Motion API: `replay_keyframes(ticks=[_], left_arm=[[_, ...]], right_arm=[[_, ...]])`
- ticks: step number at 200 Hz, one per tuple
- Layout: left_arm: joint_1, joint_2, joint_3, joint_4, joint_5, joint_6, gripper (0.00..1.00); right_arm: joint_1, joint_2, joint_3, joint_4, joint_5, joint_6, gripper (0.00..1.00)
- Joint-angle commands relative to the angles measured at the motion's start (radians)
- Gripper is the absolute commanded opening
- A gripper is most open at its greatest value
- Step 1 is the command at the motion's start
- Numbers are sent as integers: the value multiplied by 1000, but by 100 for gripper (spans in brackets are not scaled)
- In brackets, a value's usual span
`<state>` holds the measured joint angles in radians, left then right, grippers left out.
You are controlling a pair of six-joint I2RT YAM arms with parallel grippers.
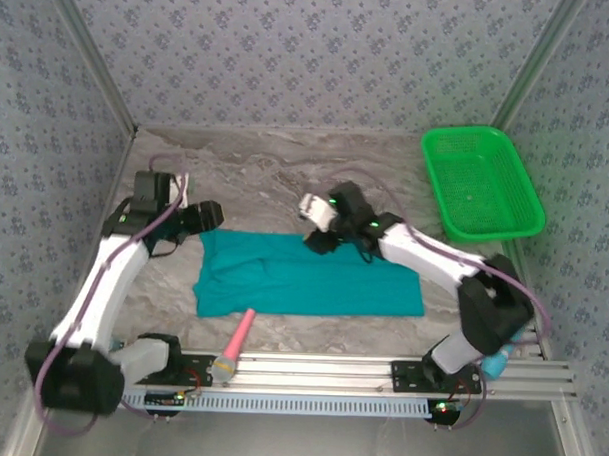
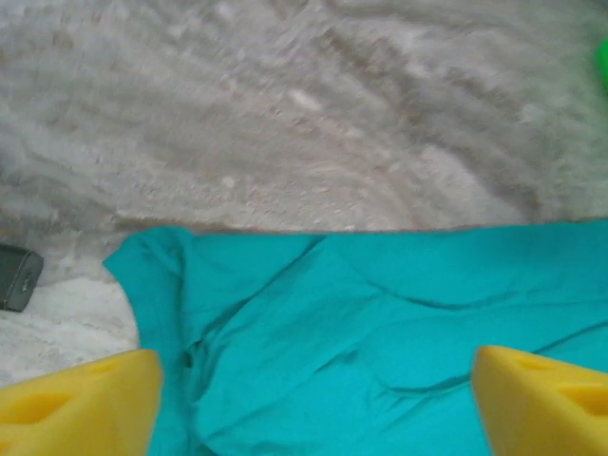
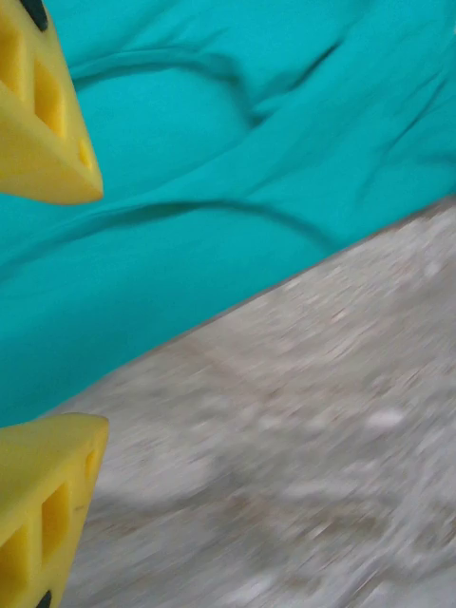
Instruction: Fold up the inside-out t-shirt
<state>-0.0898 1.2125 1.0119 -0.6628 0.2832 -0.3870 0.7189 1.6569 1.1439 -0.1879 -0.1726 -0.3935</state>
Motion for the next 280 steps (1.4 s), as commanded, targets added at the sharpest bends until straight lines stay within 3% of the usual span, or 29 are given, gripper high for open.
replay_keyframes(ticks=[1, 39, 102, 156, 165, 204, 220, 256, 280], left_arm=[[34, 151, 32, -76, 22, -186, 53], [46, 334, 92, -7, 12, -250, 38], [45, 562, 193, -10, -22, -259, 37], [47, 622, 186, -10, -54, -262, 36], [46, 627, 182, -9, -71, -258, 35], [48, 654, 177, -9, -116, -251, 23], [51, 663, 177, -9, -129, -249, 21], [63, 676, 178, -35, -153, -243, 5], [68, 687, 187, -42, -163, -241, 4]], right_arm=[[42, 182, 175, 24, -41, 33, 62], [58, 481, 518, -127, -126, 152, 62], [51, 649, 647, -182, -210, 215, 58], [51, 668, 657, -189, -317, 200, 14], [50, 664, 653, -191, -334, 186, 9], [51, 542, 538, -91, -392, 78, 6], [57, 464, 444, -37, -396, 4, 6], [94, 325, 239, 29, -373, -194, 7], [116, 257, 100, 103, -370, -262, 8]])
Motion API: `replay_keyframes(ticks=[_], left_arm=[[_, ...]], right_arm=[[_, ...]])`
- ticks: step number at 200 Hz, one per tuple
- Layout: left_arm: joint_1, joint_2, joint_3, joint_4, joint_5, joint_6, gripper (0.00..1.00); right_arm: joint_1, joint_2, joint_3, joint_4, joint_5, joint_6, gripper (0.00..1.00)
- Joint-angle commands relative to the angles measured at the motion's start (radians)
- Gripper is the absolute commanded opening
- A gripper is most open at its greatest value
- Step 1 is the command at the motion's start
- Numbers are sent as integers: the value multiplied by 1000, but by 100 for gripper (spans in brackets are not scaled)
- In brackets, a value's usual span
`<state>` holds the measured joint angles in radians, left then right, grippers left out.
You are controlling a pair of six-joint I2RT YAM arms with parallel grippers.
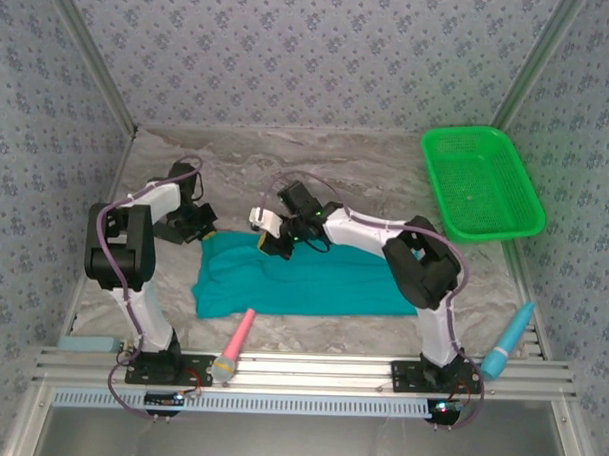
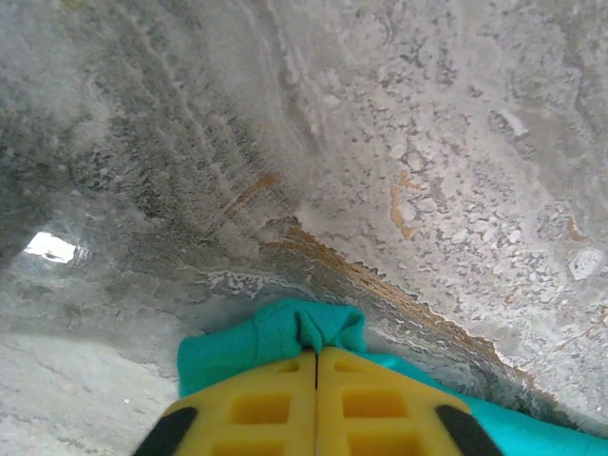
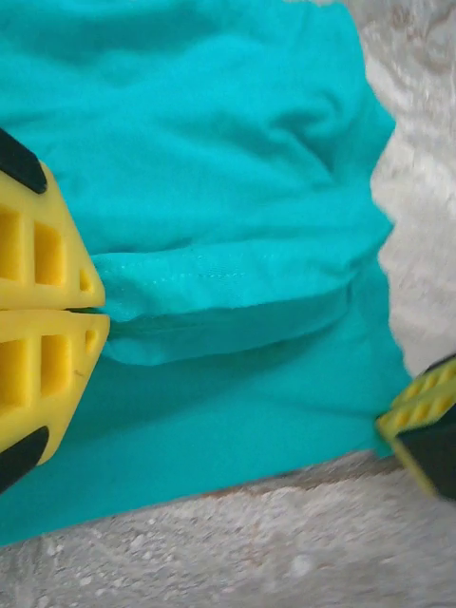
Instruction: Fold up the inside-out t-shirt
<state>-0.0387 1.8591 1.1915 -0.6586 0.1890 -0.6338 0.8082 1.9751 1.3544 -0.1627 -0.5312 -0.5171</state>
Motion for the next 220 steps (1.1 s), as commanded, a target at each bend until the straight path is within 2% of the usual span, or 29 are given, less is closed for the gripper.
replay_keyframes(ticks=[1, 25, 35, 48, 55, 63, 68, 91, 112, 123, 135, 152, 158, 161, 169, 178, 197, 208, 220], left_arm=[[17, 41, 8, -46, -69, 7, 4], [23, 53, 20, -53, -62, 13, 5], [23, 53, 20, -53, -57, 14, 8], [23, 47, 19, -46, -46, 16, 13], [23, 41, 18, -45, -41, 18, 15], [23, 31, 19, -51, -35, 23, 18], [23, 25, 19, -53, -30, 26, 20], [23, -20, 21, -78, -16, 46, 33], [20, -87, 16, -112, 13, 60, 37], [9, -146, 2, -131, 14, 71, 38], [-8, -212, -6, -174, -24, 85, 39], [-41, -297, -29, -207, -63, 97, 40], [-60, -320, -38, -205, -63, 96, 40], [-71, -328, -43, -204, -61, 95, 40], [-115, -334, -51, -197, -57, 89, 40], [-175, -328, -54, -190, -65, 78, 40], [-298, -300, -65, -199, -132, 39, 42], [-324, -289, -89, -207, -150, 1, 40], [-329, -298, -150, -166, -120, -45, 38]], right_arm=[[28, -64, -117, 80, -12, -141, 8], [80, -134, -263, 88, -2, -257, 9], [117, -167, -316, 44, 10, -339, 9], [179, -204, -394, 36, 68, -371, 12], [204, -216, -428, 43, 98, -358, 19], [225, -229, -452, 42, 120, -339, 32], [232, -236, -464, 49, 129, -318, 35], [229, -290, -480, 64, 129, -270, 37], [207, -368, -484, 133, 121, -189, 43], [195, -405, -495, 204, 153, -89, 44], [193, -444, -508, 297, 289, 47, 44], [189, -506, -542, 334, 601, 316, 47], [188, -526, -546, 287, 802, 454, 48], [186, -535, -543, 239, 883, 574, 48], [167, -559, -527, 55, 980, 783, 47], [127, -583, -539, -52, 955, 909, 46], [53, -631, -606, -89, 897, 952, 46], [-16, -639, -614, -92, 801, 916, 46], [-104, -620, -603, -93, 686, 855, 44]])
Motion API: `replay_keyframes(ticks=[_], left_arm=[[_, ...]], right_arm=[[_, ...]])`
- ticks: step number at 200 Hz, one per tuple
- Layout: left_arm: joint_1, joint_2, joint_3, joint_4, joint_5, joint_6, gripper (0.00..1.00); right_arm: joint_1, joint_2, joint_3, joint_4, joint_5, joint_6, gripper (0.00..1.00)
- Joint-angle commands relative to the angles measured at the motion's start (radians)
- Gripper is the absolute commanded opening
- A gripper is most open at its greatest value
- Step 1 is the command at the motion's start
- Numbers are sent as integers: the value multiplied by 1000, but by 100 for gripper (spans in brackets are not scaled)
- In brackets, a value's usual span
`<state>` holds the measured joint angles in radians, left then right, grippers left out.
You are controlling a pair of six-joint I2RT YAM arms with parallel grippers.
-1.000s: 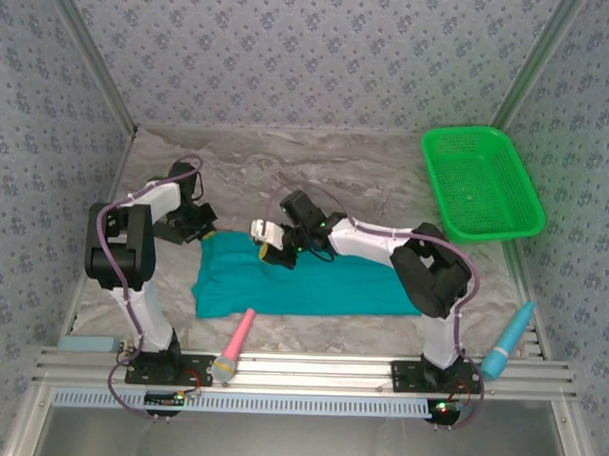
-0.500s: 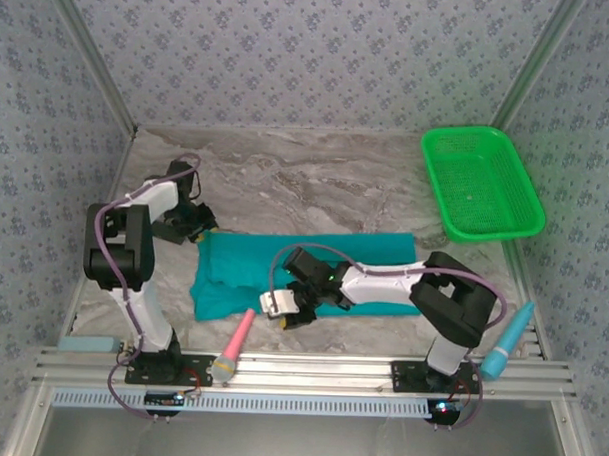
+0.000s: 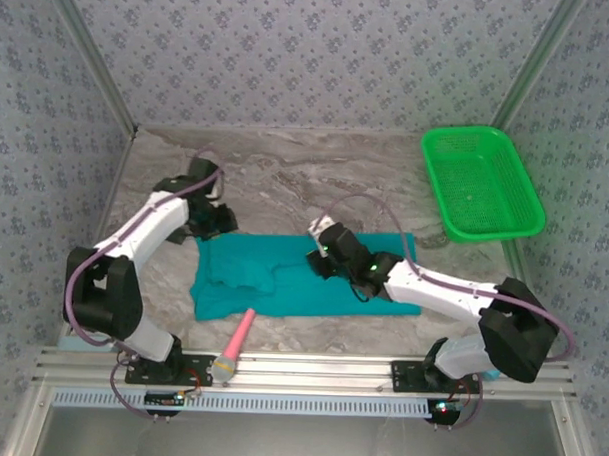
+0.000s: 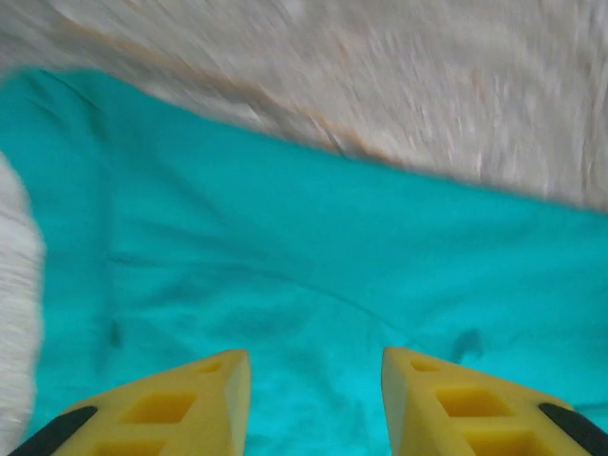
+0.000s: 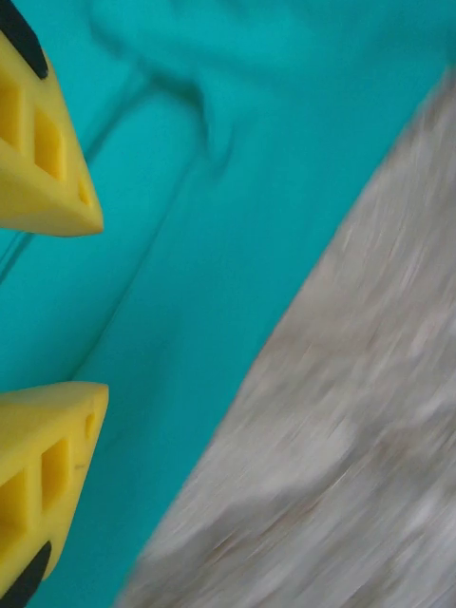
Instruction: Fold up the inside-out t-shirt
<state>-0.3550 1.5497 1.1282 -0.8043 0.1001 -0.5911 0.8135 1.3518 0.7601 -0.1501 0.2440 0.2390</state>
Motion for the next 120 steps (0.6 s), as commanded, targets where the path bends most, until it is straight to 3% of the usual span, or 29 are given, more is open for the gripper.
replay_keyframes(ticks=[1, 16, 33, 91, 104, 120], left_arm=[[-13, 10, -94, -15, -28, -92, 38], [-12, -4, -171, 52, -13, -142, 34], [-6, 42, -168, 52, -82, -146, 31], [-3, 244, -28, 80, -71, -99, 29], [0, 267, 12, 53, -74, -76, 31], [5, 277, 67, 5, -90, -27, 34]], right_arm=[[-116, 6, -8, -103, -101, 94, 44], [-203, 69, 24, -111, -237, -6, 43], [-267, 144, 42, -106, -254, -32, 42], [-412, 240, 37, -70, -246, 113, 45], [-443, 230, 63, -124, -253, 178, 46], [-473, 192, 132, -327, -213, 343, 49]])
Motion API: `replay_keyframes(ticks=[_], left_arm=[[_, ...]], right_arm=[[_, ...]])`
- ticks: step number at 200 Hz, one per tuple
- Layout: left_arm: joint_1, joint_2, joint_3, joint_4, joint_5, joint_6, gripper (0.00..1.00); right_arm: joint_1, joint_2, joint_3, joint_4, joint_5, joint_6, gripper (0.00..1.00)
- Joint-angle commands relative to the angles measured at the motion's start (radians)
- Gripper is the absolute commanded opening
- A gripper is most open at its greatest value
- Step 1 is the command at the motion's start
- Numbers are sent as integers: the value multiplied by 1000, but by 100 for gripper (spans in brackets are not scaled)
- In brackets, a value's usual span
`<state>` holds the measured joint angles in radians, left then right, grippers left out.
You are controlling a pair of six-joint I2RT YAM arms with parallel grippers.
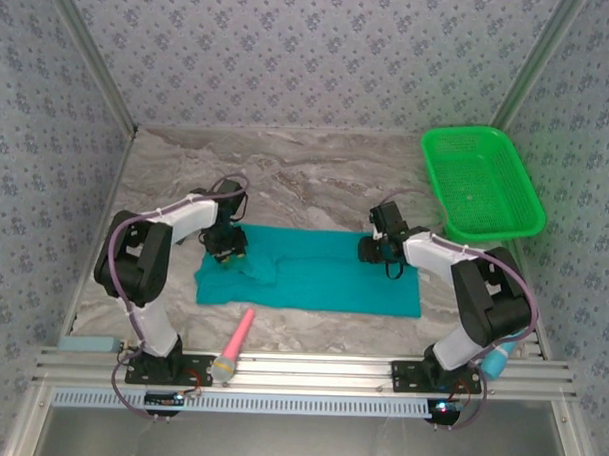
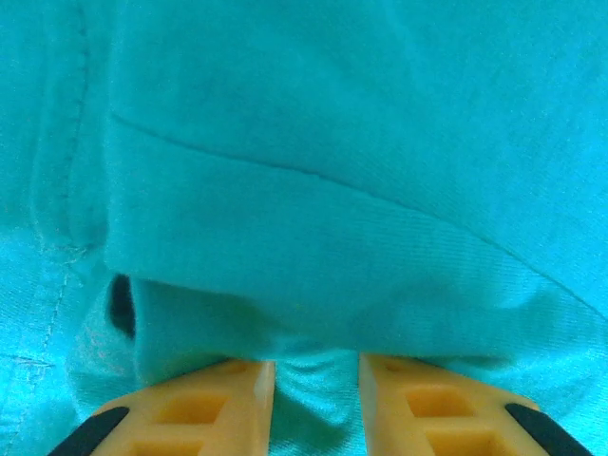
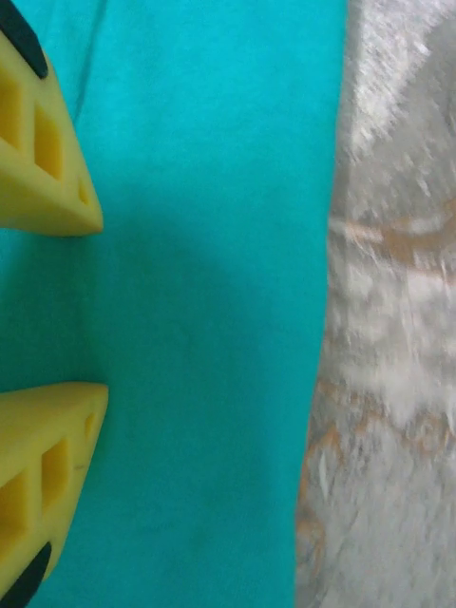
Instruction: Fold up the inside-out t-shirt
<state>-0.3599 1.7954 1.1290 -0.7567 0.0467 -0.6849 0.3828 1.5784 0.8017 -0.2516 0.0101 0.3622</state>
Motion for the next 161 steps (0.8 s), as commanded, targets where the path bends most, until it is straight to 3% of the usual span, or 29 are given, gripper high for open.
replay_keyframes(ticks=[1, 28, 51, 71, 83, 100, 124, 161], left_arm=[[11, 31, 70, -46, -39, 70, 35], [10, 29, 175, -129, -54, 180, 40], [0, 33, 262, -181, -67, 273, 44], [-16, 48, 306, -200, -116, 325, 45], [-20, 62, 302, -186, -89, 340, 47], [19, 79, 263, -142, 97, 302, 46], [4, 88, 268, -194, -11, 311, 46], [15, 38, 220, -227, -12, 335, 47]], right_arm=[[-42, -39, 93, -239, 22, 229, 49], [18, -157, 131, -546, 229, 598, 58], [36, -239, 34, -536, 143, 784, 61], [75, -267, -34, -468, 152, 916, 64], [73, -247, -60, -388, 136, 933, 63], [59, -189, -63, -267, 127, 917, 58], [43, -78, -17, -186, 164, 882, 50], [13, 100, 105, -125, 251, 816, 47]])
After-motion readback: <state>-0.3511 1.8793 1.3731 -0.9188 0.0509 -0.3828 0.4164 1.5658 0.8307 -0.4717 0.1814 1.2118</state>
